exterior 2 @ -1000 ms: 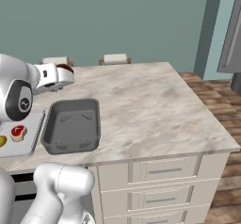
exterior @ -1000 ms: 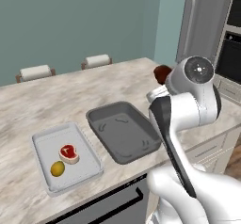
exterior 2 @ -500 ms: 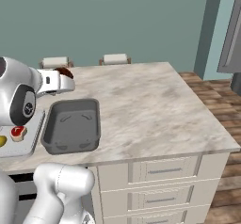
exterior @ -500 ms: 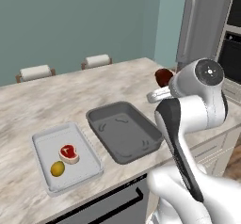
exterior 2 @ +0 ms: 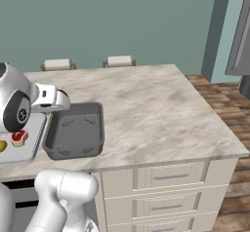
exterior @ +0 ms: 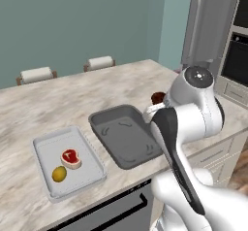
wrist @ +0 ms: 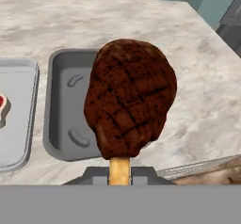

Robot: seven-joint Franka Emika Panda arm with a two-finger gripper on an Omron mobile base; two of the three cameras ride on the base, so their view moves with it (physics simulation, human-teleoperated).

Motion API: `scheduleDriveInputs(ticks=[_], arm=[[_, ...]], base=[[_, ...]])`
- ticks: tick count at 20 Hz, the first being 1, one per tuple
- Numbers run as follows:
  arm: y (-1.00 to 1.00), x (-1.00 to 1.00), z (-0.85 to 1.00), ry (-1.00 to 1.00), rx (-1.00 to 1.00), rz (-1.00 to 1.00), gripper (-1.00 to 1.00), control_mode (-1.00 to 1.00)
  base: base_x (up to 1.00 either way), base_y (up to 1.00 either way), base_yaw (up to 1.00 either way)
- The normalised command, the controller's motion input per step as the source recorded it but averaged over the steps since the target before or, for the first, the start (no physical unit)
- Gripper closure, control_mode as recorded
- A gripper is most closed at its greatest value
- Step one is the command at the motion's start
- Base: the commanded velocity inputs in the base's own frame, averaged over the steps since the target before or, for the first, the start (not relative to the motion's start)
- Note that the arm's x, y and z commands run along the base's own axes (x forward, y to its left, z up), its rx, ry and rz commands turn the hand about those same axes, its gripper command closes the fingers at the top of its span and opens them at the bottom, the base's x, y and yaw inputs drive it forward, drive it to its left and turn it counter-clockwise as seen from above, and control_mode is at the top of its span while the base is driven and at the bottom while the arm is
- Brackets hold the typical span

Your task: Place one lemon and one steak in each tupperware on the nearby counter, to pack two identical lunches.

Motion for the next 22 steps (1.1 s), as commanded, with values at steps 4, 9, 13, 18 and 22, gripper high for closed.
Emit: scheduleDriveInputs(ticks=[4,9,13,18,22], arm=[[0.03,0.06,-0.54,0.34,0.00,0.00,1.00,-1.00],[0.00,0.08,-0.45,0.22,0.00,0.00,1.00,-1.00],[0.00,0.03,-0.29,0.11,0.00,0.00,1.00,-1.00],[0.00,0.10,-0.24,0.05,0.00,0.00,1.00,-1.00],[0.00,0.22,-0.26,0.00,0.00,0.01,1.00,-1.00]], base=[[0.00,0.00,0.00],[0.00,0.00,0.00],[0.00,0.00,0.00],[0.00,0.00,0.00],[0.00,0.00,0.00]])
